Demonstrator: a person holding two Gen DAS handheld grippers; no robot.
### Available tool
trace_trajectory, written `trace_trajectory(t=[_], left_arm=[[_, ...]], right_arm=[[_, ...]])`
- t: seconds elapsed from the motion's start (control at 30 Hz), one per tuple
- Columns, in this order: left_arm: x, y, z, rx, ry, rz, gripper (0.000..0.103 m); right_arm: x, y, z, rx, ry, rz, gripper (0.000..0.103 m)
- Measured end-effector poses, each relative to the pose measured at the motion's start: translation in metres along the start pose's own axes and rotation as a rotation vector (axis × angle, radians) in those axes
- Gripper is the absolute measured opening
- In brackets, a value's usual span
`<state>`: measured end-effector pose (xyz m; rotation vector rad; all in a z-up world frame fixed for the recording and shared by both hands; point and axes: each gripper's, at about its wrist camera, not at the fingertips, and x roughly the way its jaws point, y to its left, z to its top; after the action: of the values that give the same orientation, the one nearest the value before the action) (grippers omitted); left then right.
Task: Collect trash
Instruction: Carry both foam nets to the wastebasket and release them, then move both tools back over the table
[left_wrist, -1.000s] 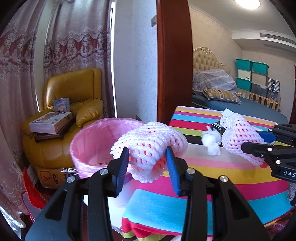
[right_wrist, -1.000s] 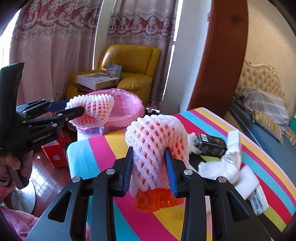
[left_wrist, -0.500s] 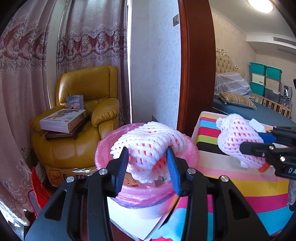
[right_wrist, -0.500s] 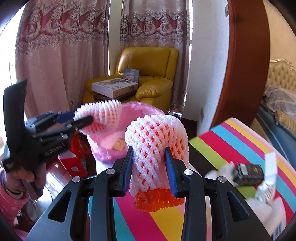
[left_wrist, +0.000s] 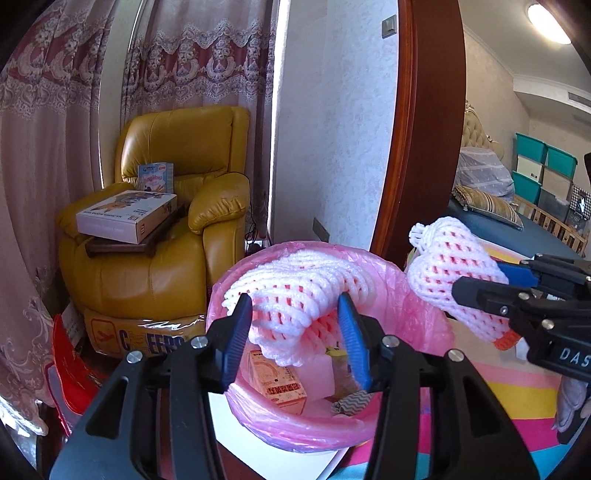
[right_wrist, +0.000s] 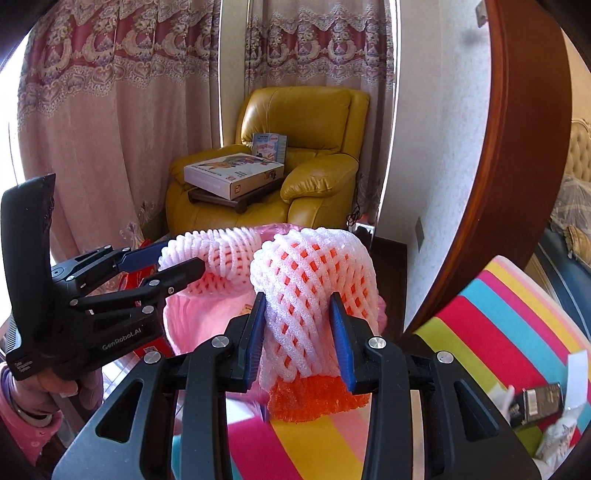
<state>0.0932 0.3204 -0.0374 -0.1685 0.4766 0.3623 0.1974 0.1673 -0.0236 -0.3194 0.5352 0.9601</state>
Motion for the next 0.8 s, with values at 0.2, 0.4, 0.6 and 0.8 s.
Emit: trace_trajectory(t=[0.2,0.4,0.6,0.8], left_arm=[[-0.001,0.006,-0.007,0.003,-0.023,0.043,0.084],[-0.019,0.003,-0.021,-0.020,-0.042,0.081,0.098],[-0.036,-0.032,-0.034,-0.001,-0.039,0.015,0.099],[-0.042,-0.096,-0.031,0.044,-0.074,-0.100,0.099]], right_arm=[[0.000,-0.006,-0.008,0.026,-0.021,0.009,0.073],[-0.031,-0.026,-0.027,0.042,-0.043,-0.026,0.073],[-0.074,-0.039,-0.060,0.049,-0.060,-0.083,0.078],[-0.129,-0.074,-0.103,0.116,-0.095,-0.192,0.079]])
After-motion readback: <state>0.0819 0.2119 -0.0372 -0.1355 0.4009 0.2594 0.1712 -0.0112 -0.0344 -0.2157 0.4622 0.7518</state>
